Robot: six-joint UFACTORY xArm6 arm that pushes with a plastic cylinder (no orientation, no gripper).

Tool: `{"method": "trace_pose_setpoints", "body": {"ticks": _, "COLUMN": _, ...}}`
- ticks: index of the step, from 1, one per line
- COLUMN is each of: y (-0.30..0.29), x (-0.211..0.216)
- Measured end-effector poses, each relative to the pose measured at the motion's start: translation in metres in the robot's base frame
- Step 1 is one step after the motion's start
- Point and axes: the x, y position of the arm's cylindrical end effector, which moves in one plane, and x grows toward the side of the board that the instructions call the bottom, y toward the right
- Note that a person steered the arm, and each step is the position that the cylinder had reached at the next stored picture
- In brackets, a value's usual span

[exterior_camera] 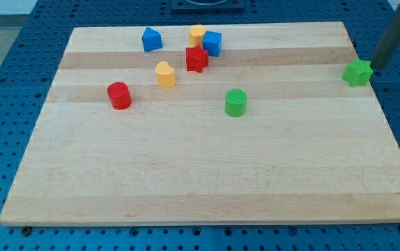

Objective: Adjust the green star to the center right of the board

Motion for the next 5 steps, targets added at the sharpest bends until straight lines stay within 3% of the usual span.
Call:
{"method": "trace_pose_setpoints", "body": {"ticks": 1, "y": -0.007, "x": -0.014}}
{"method": "trace_pose_setpoints", "body": {"ticks": 3, "y": -0.004, "x": 0.023}}
{"method": "trace_pose_setpoints", "body": {"ticks": 5, "y": -0.002, "x": 0.024}}
